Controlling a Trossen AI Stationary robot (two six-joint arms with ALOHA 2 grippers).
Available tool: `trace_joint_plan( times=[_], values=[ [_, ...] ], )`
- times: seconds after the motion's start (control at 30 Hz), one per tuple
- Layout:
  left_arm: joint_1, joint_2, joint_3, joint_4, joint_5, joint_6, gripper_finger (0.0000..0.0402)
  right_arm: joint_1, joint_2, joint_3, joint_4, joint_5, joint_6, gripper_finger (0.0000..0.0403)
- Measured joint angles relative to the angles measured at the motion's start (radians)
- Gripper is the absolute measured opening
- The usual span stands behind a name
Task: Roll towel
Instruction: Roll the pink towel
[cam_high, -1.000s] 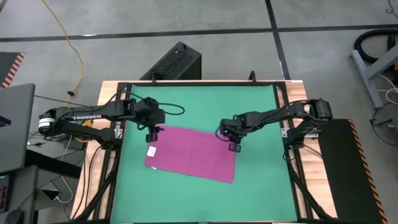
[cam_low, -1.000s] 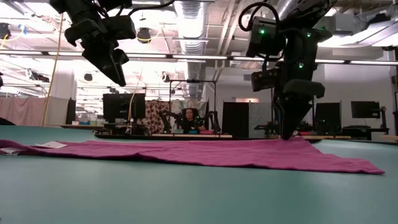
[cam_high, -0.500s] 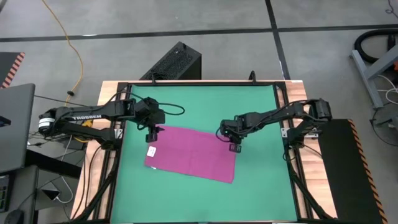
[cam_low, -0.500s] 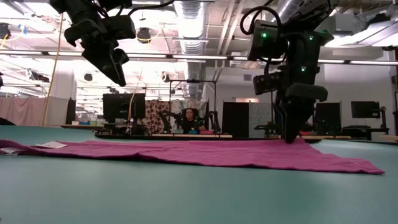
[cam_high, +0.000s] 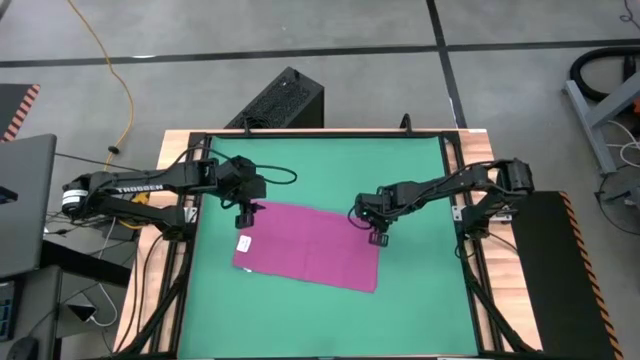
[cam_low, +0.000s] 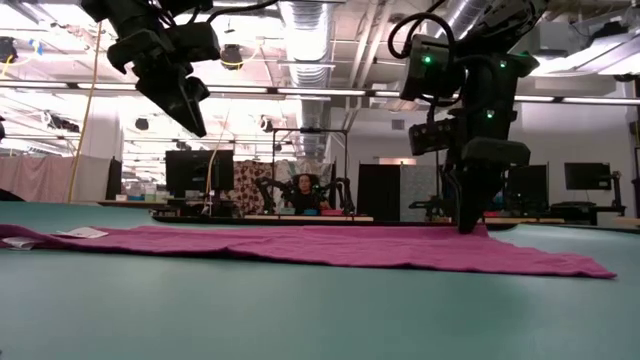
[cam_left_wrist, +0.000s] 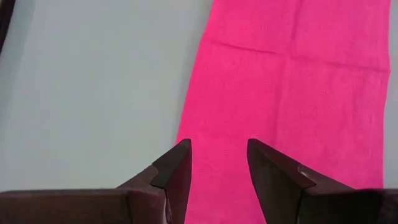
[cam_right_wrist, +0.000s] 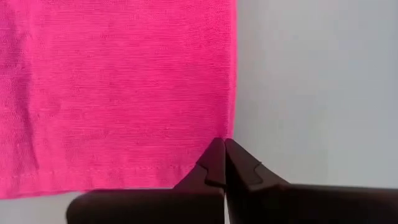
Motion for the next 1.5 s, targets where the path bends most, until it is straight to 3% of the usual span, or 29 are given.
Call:
trace_joint_plan(
  times=[0.2, 0.5, 0.77, 1.0, 1.2, 1.5],
  values=[
    [0.000, 0.000, 0.000, -0.003, 0.000, -0.004, 0.0146, 0.008, 0.000, 0.034, -0.036, 0.006, 0.016, 0.0006],
    [0.000, 0.000, 0.000, -0.002, -0.001, 0.005, 0.0146, 0.035, 0.000, 0.230, -0.208, 0.043, 0.014, 0.0002],
    [0.039, 0.003, -0.179, 0.177, -0.050, 0.149, 0.0146, 0.041, 0.000, 0.283, -0.278, 0.060, 0.015, 0.0001],
    [0.149, 0.007, -0.147, 0.203, 0.017, 0.009, 0.0146, 0.062, 0.000, 0.283, -0.294, 0.059, -0.023, 0.0001],
    [0.211, 0.140, -0.144, 0.205, 0.020, 0.055, 0.0146, 0.099, 0.000, 0.283, -0.385, 0.060, -0.031, 0.0000],
    [0.266, 0.379, -0.144, 0.347, 0.018, 0.175, 0.0146, 0.126, 0.000, 0.283, -0.386, 0.067, -0.046, 0.0000]
  ],
)
